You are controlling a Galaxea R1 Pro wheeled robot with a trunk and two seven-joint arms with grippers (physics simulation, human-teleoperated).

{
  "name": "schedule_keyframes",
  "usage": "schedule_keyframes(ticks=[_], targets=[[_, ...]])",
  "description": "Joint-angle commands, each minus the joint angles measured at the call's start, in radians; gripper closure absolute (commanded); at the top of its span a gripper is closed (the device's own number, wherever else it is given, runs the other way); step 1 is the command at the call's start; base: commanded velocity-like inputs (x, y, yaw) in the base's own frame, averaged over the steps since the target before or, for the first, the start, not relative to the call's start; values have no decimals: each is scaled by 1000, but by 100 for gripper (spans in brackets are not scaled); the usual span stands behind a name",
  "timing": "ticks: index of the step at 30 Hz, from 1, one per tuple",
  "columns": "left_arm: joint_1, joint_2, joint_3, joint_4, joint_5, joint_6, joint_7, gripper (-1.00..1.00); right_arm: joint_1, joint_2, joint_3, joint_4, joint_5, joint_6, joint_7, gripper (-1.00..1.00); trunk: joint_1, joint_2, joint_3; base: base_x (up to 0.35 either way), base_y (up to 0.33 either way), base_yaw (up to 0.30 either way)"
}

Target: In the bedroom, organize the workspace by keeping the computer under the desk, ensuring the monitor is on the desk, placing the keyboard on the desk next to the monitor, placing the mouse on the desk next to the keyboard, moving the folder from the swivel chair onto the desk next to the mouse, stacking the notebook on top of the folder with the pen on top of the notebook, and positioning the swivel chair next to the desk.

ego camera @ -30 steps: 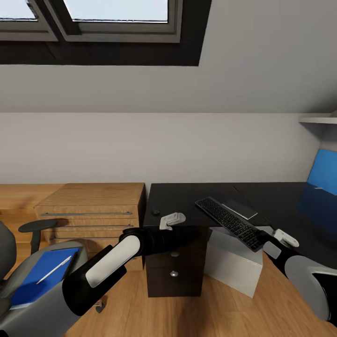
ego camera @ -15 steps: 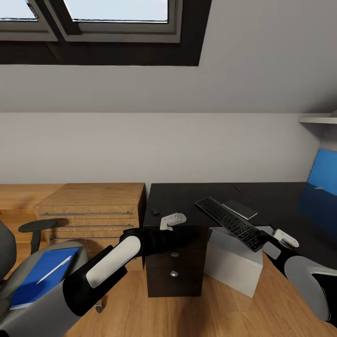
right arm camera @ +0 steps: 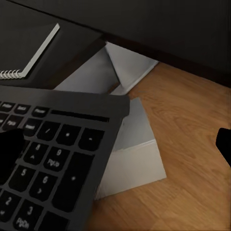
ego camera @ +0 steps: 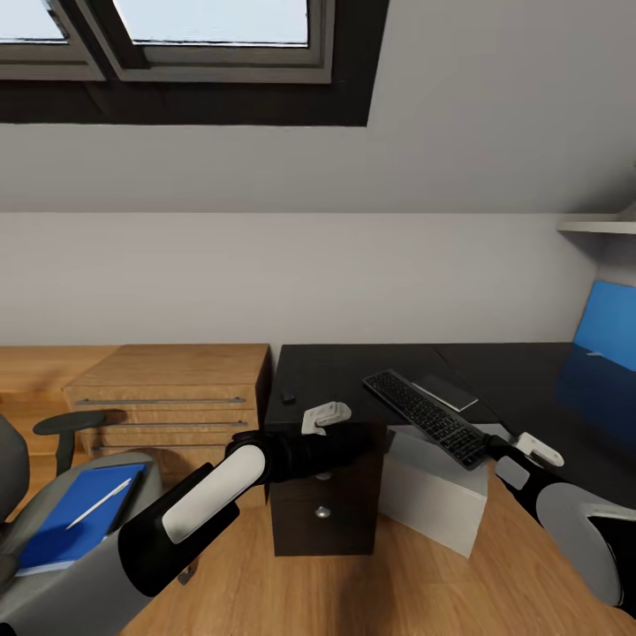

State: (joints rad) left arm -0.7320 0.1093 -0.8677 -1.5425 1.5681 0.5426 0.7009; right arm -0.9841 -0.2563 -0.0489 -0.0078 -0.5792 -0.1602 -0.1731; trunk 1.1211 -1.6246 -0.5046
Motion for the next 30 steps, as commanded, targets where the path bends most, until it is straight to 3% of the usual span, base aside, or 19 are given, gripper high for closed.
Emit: schedule_keyframes(ticks=[1, 30], targets=[[-1, 1, -1, -1, 8, -1, 8, -100, -1, 0, -5, 0, 1, -3, -1, -100, 0, -1, -1, -39, -45, 0], [-1, 3, 2, -2, 8, -2, 8, -100, -1, 0, -3, 0, 0, -3, 0, -100, 0, -1, -1, -4, -4, 0]])
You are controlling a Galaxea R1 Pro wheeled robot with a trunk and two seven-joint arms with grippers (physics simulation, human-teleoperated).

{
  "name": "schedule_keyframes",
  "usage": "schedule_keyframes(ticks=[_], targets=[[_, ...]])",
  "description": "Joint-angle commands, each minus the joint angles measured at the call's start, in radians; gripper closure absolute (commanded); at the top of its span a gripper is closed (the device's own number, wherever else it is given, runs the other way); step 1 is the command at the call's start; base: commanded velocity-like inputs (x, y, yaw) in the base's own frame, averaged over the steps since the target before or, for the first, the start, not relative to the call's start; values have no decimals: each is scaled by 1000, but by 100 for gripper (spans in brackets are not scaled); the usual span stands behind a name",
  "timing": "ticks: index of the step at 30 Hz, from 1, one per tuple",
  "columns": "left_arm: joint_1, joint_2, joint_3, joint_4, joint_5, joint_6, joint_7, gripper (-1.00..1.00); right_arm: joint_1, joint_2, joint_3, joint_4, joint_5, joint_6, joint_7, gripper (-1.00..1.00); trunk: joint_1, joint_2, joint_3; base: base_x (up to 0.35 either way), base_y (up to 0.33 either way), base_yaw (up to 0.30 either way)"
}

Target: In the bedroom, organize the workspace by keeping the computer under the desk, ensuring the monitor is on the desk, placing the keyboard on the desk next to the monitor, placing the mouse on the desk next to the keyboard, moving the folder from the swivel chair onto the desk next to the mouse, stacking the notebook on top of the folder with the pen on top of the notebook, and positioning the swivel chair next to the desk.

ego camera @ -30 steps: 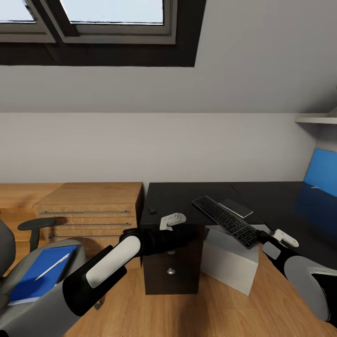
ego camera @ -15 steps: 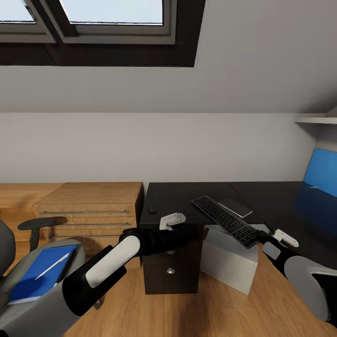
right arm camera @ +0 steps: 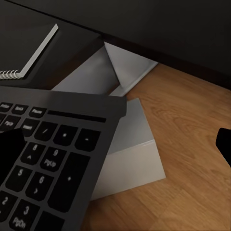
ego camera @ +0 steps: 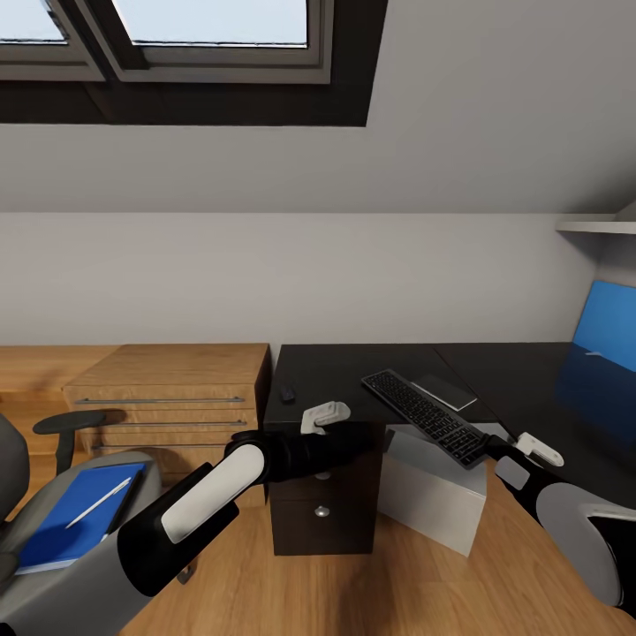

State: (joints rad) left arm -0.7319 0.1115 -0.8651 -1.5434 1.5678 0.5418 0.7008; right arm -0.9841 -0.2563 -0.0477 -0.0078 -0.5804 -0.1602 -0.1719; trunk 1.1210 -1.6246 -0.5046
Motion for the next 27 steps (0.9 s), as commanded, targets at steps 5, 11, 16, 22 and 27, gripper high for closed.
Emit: schedule_keyframes(ticks=[5, 11, 16, 22, 27], targets=[[-1, 1, -1, -2, 8, -2, 8, -100, -1, 2, -5, 1, 1, -4, -1, -100, 0, -1, -1, 0, 0, 0], [-1, 1, -2, 0, -5, -3, 10, -100, -1, 23, -7, 1, 1, -1, -3, -100, 0, -1, -1, -219, 0, 0], [-1, 0, 0, 31, -81, -4, 8, -100, -1, 25, -7, 2, 1, 0, -3, -100, 0, -1, -1, -61, 0, 0], [-1, 1, 6, 55, -140, -4, 5, -100, -1, 34, -6, 13, 2, -1, -2, -100, 0, -1, -1, -18, 0, 0], [-1, 2, 8, 62, -157, -5, 5, -100, 0, 44, -7, 22, -2, -4, 3, -100, 0, -1, -1, -5, 0, 0]])
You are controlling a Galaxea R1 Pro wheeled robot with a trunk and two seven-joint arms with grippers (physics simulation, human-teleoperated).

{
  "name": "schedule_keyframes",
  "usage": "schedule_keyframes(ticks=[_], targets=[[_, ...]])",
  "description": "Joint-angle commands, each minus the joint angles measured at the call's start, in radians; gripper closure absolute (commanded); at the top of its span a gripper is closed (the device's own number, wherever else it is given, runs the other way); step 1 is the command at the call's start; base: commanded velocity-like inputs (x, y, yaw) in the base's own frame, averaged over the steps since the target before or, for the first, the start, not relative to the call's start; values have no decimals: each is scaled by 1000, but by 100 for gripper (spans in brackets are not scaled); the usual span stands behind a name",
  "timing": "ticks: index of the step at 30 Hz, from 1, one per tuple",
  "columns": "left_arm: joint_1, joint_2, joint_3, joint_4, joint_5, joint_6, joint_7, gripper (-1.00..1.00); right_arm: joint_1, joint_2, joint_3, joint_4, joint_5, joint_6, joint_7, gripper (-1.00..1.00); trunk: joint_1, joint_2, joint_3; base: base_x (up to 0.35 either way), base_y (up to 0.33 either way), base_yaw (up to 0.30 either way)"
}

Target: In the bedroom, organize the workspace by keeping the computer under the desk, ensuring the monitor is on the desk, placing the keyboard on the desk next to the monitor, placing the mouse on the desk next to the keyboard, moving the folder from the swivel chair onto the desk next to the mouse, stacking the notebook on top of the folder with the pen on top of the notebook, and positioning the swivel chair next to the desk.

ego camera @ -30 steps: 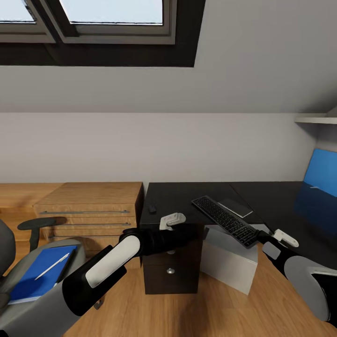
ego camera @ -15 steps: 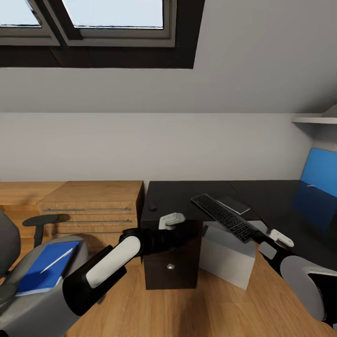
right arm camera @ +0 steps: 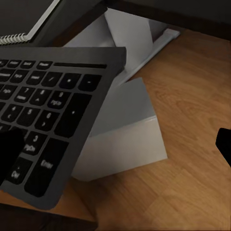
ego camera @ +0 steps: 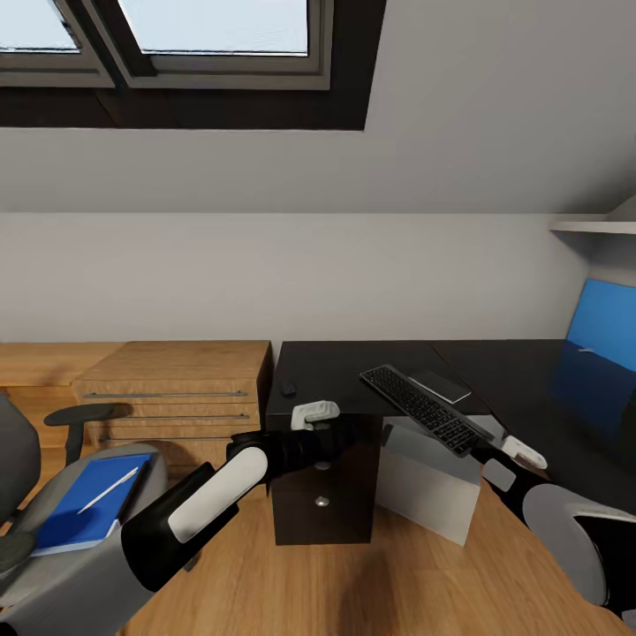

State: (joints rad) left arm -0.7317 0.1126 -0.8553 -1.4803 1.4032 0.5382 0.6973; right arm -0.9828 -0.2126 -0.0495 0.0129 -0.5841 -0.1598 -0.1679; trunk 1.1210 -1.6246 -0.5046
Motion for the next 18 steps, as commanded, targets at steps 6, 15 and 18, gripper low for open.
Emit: schedule_keyframes(ticks=[6, 15, 18], targets=[[-2, 1, 0, 1, 4, -1, 9, -100, -1, 1, -6, 2, -4, -4, 4, -100, 0, -1, -1, -1, 0, 0], [-2, 7, 0, 2, 2, -4, 11, -100, -1, -5, -11, -2, -52, 2, 82, -100, 0, -1, -1, 0, 0, 0], [-2, 8, -1, 3, 2, -10, 11, -100, 0, -12, -11, -2, -102, 5, 119, -100, 0, -1, -1, 0, 0, 0]])
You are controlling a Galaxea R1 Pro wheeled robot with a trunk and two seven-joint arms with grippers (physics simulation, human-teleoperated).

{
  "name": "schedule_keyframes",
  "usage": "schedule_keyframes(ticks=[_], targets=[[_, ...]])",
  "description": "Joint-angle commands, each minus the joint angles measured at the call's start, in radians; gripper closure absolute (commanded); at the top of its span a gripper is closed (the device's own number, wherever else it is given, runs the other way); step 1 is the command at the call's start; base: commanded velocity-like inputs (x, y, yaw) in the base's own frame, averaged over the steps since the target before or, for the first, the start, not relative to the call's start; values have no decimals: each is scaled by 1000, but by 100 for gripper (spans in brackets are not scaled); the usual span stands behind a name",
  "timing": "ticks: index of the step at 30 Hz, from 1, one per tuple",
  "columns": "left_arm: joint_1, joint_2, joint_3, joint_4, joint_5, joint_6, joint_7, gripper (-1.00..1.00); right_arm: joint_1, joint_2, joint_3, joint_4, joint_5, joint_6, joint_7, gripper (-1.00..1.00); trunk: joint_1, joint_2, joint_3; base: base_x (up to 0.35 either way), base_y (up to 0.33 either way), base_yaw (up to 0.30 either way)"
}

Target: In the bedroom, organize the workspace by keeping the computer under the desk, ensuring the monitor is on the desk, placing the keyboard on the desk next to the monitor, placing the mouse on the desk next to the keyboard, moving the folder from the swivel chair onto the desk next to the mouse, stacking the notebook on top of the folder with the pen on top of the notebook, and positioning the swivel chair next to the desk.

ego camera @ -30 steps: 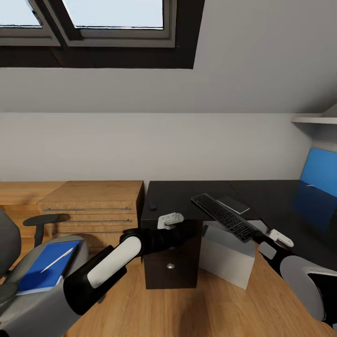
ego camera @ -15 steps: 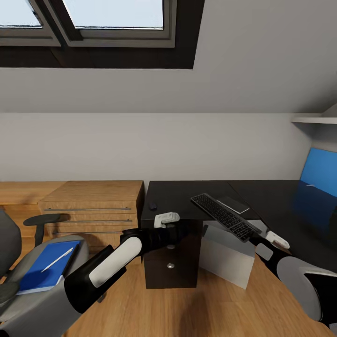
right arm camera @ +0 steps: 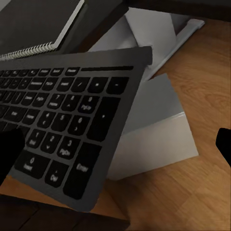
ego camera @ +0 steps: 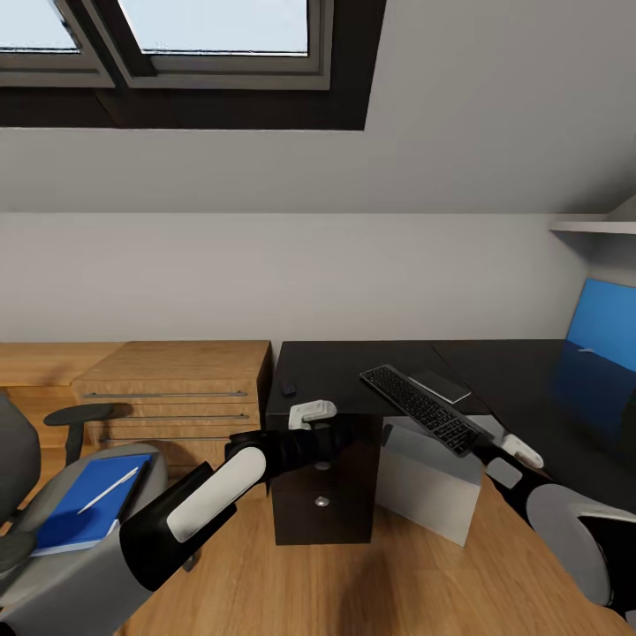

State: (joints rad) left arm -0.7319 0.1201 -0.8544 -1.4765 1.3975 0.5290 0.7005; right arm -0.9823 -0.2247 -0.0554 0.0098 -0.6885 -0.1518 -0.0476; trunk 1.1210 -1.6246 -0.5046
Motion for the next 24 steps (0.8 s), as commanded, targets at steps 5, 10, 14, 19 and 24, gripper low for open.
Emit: schedule_keyframes(ticks=[5, 10, 14, 19, 24], targets=[[-1, 1, -3, -2, 8, -20, 7, -100, -1, -20, -5, 0, -115, 12, 55, -100, 0, -1, -1, 0, 0, 0], [-1, 0, -5, -2, 7, -28, 7, -100, -1, -41, -6, -4, -212, 63, 97, -100, 0, -1, -1, 0, 0, 0], [-1, -2, -7, -2, 6, -31, 8, -100, -1, -54, -6, -16, -283, 157, 138, -100, 0, -1, -1, 0, 0, 0], [-1, -4, -5, -13, 6, -33, 9, -100, -1, -119, -7, -29, -460, 380, 172, -100, 0, -1, -1, 0, 0, 0], [-1, -14, -5, -5, 7, -35, 10, -100, -1, -146, -4, -27, -595, 500, 187, -100, 8, -15, -7, 0, 0, 0]])
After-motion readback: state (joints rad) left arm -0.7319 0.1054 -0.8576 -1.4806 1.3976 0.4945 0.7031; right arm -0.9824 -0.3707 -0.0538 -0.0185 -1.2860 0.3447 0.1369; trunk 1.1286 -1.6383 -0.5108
